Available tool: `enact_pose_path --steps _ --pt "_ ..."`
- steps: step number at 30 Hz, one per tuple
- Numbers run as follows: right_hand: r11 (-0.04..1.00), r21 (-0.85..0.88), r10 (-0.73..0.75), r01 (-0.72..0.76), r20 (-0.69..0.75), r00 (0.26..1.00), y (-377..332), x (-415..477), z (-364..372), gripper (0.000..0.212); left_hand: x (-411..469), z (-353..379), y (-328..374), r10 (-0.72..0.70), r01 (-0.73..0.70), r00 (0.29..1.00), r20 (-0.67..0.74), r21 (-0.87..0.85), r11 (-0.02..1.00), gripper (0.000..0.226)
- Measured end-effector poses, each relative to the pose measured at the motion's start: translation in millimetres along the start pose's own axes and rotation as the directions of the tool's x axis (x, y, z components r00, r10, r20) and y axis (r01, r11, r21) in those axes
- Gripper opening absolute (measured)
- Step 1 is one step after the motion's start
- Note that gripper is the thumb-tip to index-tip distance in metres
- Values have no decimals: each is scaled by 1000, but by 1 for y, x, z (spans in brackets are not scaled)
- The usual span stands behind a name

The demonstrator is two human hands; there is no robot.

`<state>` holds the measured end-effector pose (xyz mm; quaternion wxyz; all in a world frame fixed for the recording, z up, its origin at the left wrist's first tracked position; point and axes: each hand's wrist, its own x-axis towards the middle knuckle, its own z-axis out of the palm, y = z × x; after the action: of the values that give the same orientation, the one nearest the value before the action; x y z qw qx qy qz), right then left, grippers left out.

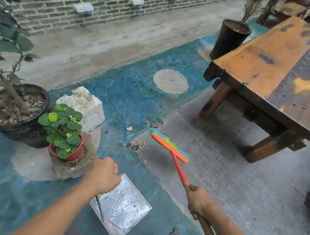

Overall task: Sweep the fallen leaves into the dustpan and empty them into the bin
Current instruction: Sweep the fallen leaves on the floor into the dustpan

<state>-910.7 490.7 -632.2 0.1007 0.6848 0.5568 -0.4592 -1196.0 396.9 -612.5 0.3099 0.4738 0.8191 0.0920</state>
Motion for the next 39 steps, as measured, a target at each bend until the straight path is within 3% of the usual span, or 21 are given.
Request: enact_pose_path --steps 5,9,16,19,23,29,34,39 --pt "1000 -7 -23 23 -35 999 -52 66 -15 39 47 -24 6 -11 13 999 -41 39 999 22" --pt "989 -119 -99 87 -96 990 -103 145 -37 39 122 -58 18 -64 65 996 -62 15 998 23" --pt "926 -350 -168 141 -50 984 -179 286 -72 43 242 -125 46 -199 196 979 -48 -66 978 36" --pt "895 -415 -195 162 -38 980 -208 334 -80 47 280 -156 61 -204 198 978 -40 -119 973 33" --pt "846 -506 -190 166 6 982 -214 378 -83 46 316 -188 79 -178 171 984 -14 -209 963 49" --pt "771 -610 -154 183 100 983 -167 381 -97 61 341 -239 117 -17 18 999 -28 46 999 56" --pt "728 -669 -80 148 132 988 -92 341 -124 71 346 -250 138 103 -75 991 -82 289 954 50" --pt "715 -673 -101 191 171 980 -45 291 -156 58 339 -232 145 235 -182 970 -57 469 864 41"
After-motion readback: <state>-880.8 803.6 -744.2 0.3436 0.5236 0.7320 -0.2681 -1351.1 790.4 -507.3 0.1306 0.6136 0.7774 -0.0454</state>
